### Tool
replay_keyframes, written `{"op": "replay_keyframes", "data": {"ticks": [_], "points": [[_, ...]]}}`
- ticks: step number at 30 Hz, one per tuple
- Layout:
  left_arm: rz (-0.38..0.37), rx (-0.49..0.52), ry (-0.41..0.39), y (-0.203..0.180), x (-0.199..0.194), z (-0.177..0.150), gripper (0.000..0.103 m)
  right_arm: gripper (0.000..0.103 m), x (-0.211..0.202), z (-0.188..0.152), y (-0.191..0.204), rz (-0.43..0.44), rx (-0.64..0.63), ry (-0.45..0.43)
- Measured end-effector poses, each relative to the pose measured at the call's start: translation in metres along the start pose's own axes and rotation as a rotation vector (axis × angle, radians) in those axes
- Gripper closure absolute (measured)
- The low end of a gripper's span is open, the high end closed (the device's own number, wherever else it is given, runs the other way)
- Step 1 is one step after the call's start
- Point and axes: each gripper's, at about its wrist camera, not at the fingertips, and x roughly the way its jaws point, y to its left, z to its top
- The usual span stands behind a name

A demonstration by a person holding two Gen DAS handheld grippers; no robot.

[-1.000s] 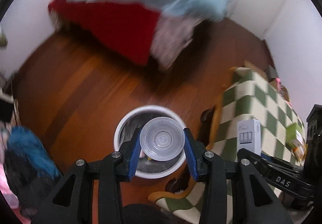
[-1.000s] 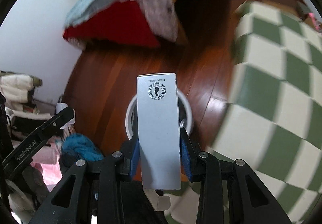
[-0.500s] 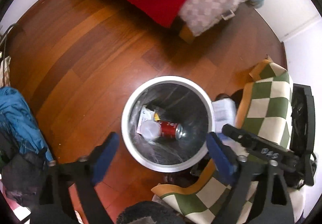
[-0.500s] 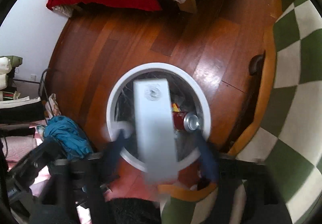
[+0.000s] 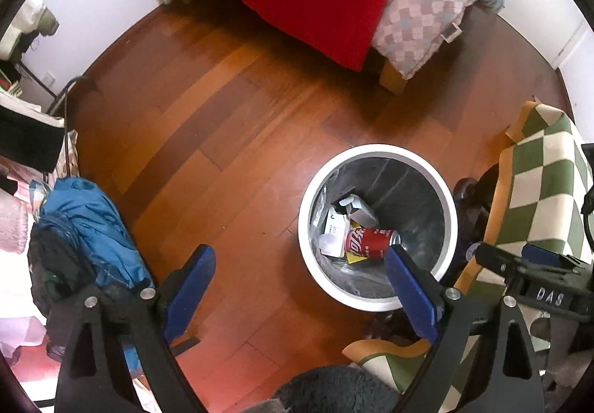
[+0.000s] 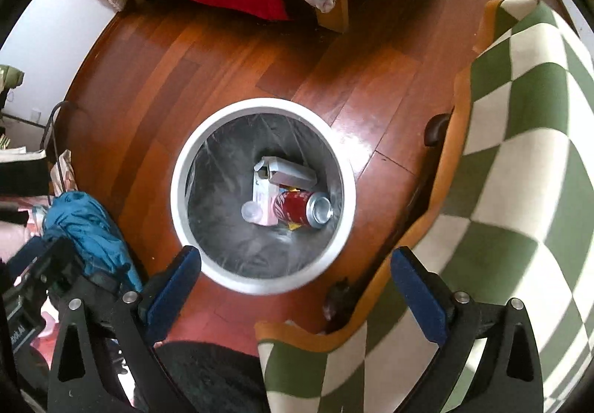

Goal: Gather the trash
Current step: 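Withdraw both open grippers from the bin back toward the table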

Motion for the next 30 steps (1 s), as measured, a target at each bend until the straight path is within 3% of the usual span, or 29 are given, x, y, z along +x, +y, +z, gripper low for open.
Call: {"op": "replay_keyframes", "data": {"ticks": [6, 15, 30], "points": [[0.003, 0.026, -0.044, -0.006, -0.026, -0.007, 0.01, 0.0, -0.029, -0.031, 0.001, 0.004, -0.011, -0.023], [-0.004, 0.05, -0.115, -0.013, -0.072, -0.024, 0.01, 0.0, -0.091, -0.064, -0.001, 0.013, -0.018, -0.126], [-0.063, 0.09, -0.269, -0.027, -0.173, -0.057, 0.01, 0.0, -0.209, -0.125, -0.011, 0.118, -0.014, -0.31]]}}
